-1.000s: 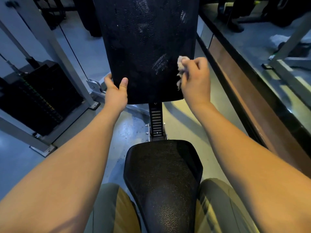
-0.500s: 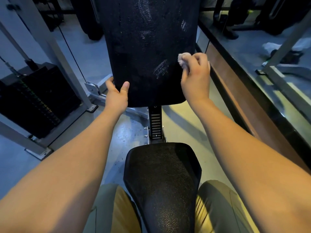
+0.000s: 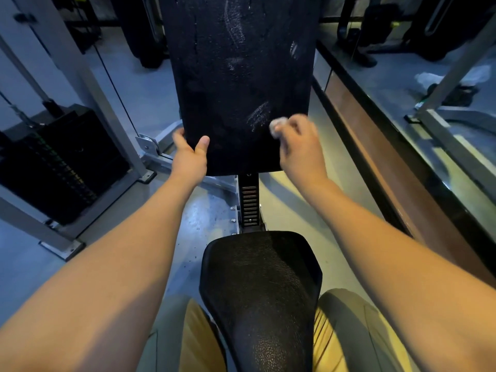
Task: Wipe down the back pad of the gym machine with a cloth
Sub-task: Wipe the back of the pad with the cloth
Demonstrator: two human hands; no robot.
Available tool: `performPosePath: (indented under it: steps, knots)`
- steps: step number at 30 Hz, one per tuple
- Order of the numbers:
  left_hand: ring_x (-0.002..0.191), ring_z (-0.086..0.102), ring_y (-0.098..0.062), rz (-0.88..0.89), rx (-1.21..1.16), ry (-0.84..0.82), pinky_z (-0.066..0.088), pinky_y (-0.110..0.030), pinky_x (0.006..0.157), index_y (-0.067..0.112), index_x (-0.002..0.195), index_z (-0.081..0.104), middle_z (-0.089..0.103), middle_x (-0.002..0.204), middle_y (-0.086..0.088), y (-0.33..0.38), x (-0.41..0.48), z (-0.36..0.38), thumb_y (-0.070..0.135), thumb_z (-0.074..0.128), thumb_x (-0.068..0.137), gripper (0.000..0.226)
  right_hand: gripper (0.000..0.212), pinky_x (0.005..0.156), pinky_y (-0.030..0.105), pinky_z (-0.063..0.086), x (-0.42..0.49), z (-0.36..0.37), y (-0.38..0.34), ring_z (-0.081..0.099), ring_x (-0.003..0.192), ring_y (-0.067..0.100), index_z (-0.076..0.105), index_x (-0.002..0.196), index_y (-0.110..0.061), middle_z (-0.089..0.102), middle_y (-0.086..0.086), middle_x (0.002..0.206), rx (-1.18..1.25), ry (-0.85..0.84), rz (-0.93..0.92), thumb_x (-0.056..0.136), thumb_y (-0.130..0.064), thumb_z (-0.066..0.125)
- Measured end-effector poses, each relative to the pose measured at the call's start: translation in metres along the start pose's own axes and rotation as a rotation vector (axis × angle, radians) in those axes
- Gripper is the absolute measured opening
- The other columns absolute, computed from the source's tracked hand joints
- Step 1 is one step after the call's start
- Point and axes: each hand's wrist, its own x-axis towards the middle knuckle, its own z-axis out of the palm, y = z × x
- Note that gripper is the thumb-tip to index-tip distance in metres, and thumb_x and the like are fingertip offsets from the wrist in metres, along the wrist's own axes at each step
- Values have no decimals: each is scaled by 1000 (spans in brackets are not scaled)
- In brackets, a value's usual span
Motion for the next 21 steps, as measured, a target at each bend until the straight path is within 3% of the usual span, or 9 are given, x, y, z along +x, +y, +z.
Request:
performPosePath:
  steps: [3, 8, 10, 14, 18, 21]
  knots:
    - [127, 51, -23, 0, -11, -4, 37, -28, 92, 20, 153, 19, 49, 148, -4, 1, 0, 0, 40, 43, 107, 56, 22, 80, 40, 53, -12, -3, 4, 53, 99, 29, 68, 109, -10, 55, 8, 109, 14, -135, -75, 93, 3, 60]
    - [118, 50, -18, 6, -19, 6, 37, -28, 91, 21, 154, 19, 50, 147, -4, -1, -1, 2, 42, 42, 107, 56, 27, 78, 31, 44, 29, -15, 10, 53, 94, 31, 68, 107, -15, 54, 8, 104, 11, 90, 71, 93, 3, 54]
    - [119, 50, -17, 4, -34, 5, 37, -28, 92, 21, 154, 19, 49, 148, -3, -2, 0, 2, 41, 43, 107, 57, 21, 77, 28, 41, 9, -4, 3, 54, 94, 31, 65, 104, -10, 53, 9, 105, -11, 42, 74, 91, 4, 56]
    - [122, 49, -19, -12, -65, -1, 37, -29, 93, 22, 155, 17, 47, 150, -5, -2, 1, 4, 40, 41, 107, 57, 19, 78, 40, 56, -19, -3, 5, 55, 98, 28, 65, 111, -10, 52, 9, 109, 36, -144, -32, 95, -1, 62]
    - [124, 50, -20, -24, -85, 13, 36, -29, 94, 22, 156, 16, 46, 150, -5, -3, 1, 7, 40, 40, 108, 56, 27, 81, 43, 56, 21, -21, 20, 56, 98, 31, 67, 113, -14, 50, 11, 109, 80, 71, 77, 94, 2, 56]
    - [124, 49, -20, -37, -82, 5, 37, -29, 94, 23, 156, 15, 46, 150, -3, -1, 1, 7, 40, 40, 108, 57, 21, 80, 41, 55, 3, -14, 15, 54, 98, 30, 63, 110, -11, 50, 11, 111, 48, 63, 164, 93, 1, 58]
